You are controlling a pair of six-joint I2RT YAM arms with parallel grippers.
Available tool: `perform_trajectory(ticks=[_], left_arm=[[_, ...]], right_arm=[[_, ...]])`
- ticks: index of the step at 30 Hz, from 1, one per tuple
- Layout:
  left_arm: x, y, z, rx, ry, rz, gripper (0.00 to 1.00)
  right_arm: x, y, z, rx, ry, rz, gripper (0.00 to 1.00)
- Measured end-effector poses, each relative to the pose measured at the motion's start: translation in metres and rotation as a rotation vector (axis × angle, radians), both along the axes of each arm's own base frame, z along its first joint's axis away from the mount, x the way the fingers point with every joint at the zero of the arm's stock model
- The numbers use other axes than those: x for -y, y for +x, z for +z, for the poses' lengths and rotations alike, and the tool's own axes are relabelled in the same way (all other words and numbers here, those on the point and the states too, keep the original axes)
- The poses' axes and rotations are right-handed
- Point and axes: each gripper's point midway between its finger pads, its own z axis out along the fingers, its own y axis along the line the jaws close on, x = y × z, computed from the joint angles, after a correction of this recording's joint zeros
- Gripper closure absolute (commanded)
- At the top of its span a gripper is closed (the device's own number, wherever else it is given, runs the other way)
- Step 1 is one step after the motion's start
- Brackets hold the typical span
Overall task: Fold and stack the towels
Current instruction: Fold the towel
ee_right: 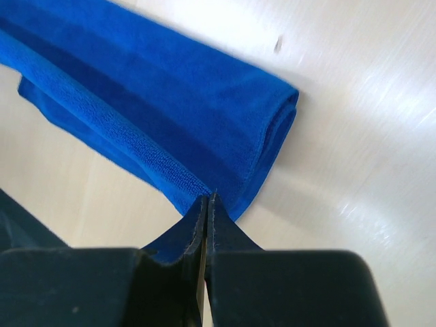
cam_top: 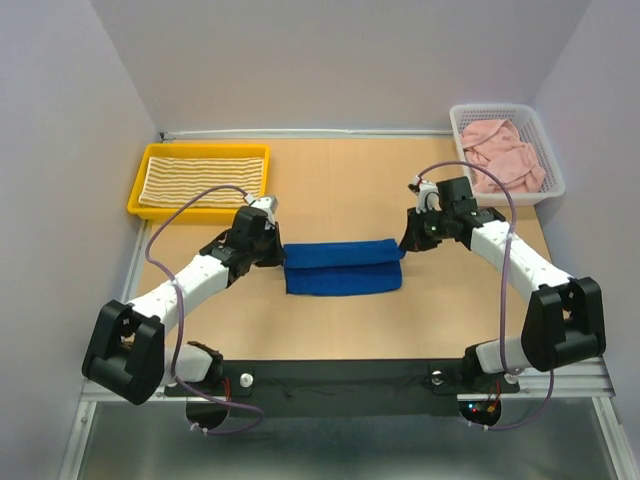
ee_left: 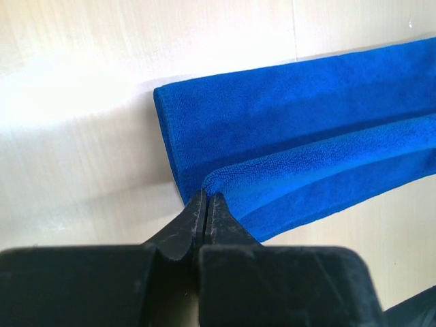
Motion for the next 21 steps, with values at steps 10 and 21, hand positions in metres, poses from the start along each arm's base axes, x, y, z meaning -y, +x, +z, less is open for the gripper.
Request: perform_trajectory(ticks=[10, 21], left_arm=[[0.005, -0.016, -0.033, -0.101, 0.036, -0.016, 1.0], [0.006, -0.032, -0.034, -0.128, 0.027, -0.002, 0.35]], right_arm=[[0.01, -0.032, -0.064, -0.222, -0.063, -0.078, 0.99], [0.012, -0.031, -0.065, -0.233, -0.067, -0.127, 0.61]])
